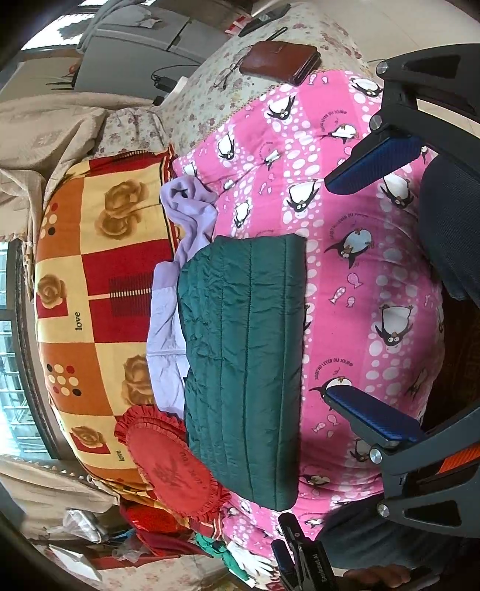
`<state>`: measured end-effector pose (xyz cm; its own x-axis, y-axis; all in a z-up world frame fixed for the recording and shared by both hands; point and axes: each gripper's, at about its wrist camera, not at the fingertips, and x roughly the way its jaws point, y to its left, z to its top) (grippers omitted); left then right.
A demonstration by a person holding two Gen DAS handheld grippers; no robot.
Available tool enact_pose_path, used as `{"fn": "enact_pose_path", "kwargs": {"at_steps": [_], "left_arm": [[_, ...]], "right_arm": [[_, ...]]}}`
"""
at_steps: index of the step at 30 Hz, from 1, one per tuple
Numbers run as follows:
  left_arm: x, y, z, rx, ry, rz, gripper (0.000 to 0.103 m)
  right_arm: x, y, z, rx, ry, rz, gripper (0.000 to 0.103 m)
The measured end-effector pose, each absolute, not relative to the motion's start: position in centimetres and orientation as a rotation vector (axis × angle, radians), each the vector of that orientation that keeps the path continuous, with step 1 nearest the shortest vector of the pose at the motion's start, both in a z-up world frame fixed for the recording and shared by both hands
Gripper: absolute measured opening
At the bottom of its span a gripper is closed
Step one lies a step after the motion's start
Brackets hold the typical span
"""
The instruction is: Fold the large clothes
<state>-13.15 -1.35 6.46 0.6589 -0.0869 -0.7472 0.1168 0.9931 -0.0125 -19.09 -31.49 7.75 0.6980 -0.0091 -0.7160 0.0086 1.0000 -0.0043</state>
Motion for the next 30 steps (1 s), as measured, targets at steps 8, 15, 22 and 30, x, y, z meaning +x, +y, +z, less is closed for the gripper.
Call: {"fn": "enact_pose_path", "kwargs": {"at_steps": [8,15,22,30], "left_arm": [[-13.15,-1.39,6.46,0.037,0.843,-0.116,0.085],[-13.16,-1.39,6.47,0.038,0.842,-0.116,0.085],[-13.23,-1.45,6.49,0.035,0.842,-0.115,0.085],[-13.21,-1.46,6.47,0.036,0.84,-0.116,0.085]], "right_arm": [[-19.17,-31.54,7.8,0.005,0.795,-0.011,0.102],[-19.14,-31.5,7.78,0.005,0.794,-0.009,0.102],[-19.26,-31.32,7.89,0.007,0.795,-0.008,0.102],[-19.28,-31.3,7.92,0.009,0.795,-0.007,0.102]]}}
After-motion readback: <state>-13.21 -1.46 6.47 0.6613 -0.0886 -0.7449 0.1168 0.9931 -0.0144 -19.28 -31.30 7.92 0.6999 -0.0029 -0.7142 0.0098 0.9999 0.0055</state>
